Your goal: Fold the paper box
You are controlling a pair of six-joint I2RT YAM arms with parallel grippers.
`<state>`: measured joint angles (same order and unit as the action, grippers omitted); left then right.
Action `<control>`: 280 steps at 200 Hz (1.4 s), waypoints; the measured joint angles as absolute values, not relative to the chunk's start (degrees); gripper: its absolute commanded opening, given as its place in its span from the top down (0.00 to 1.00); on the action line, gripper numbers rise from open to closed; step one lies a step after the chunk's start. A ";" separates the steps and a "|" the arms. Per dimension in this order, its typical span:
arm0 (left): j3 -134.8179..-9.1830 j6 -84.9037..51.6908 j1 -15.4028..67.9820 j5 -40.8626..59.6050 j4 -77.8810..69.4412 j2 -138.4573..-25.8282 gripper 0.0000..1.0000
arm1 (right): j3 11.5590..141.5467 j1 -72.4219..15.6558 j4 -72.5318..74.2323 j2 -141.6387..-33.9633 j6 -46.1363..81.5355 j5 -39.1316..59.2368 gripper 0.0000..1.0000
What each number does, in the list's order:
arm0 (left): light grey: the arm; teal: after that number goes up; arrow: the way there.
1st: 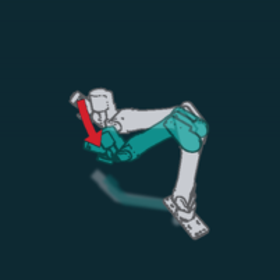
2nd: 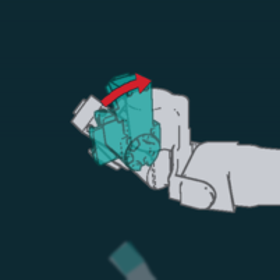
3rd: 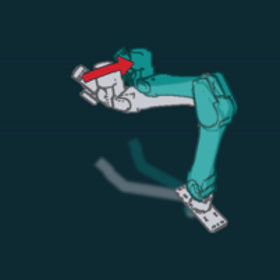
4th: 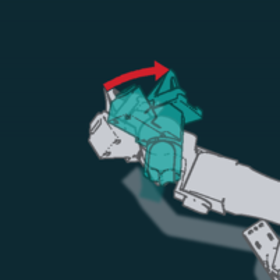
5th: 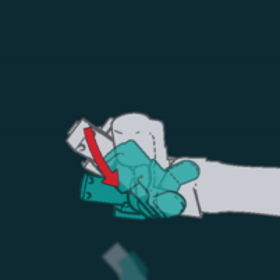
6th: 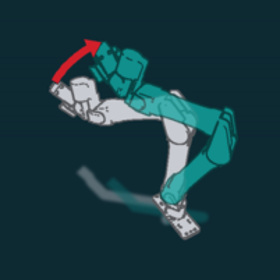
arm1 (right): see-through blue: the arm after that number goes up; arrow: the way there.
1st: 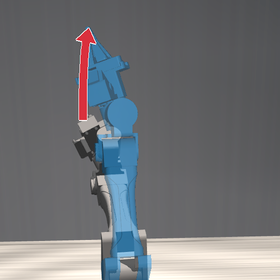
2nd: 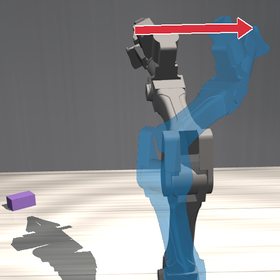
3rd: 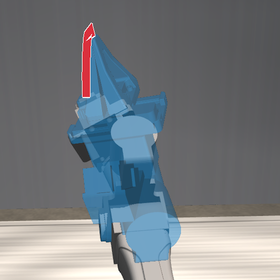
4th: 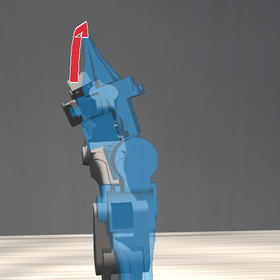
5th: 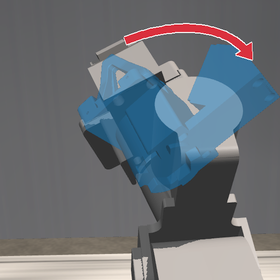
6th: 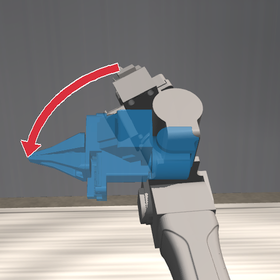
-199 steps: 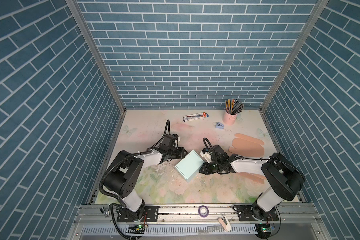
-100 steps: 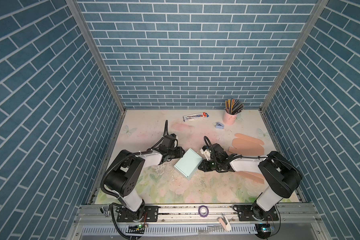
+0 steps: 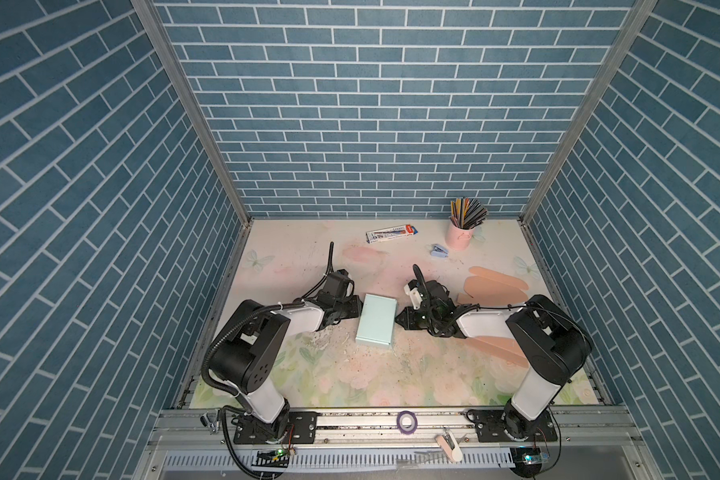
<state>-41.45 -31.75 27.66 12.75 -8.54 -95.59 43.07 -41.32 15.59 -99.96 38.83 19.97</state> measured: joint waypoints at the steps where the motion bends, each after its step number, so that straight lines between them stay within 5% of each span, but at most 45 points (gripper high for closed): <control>1: -41.45 -31.77 27.66 12.67 -8.54 -95.59 0.64 | 43.13 -41.32 15.62 -100.03 38.83 19.97 0.84; 85: -41.45 -32.34 27.51 10.68 -8.64 -95.59 0.64 | 45.30 -40.80 15.90 -102.10 39.22 19.66 0.84; 165: -41.52 -30.37 23.07 23.22 -6.26 -95.37 0.64 | 42.17 -36.82 22.87 -101.14 41.58 20.36 0.86; 280: -47.00 -29.17 22.41 25.17 -4.12 -99.88 0.67 | 53.39 -35.86 18.37 -105.41 38.50 16.86 0.88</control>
<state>-47.00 -29.17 22.41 25.17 -4.12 -99.88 53.39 -35.86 18.37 -105.41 38.50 16.86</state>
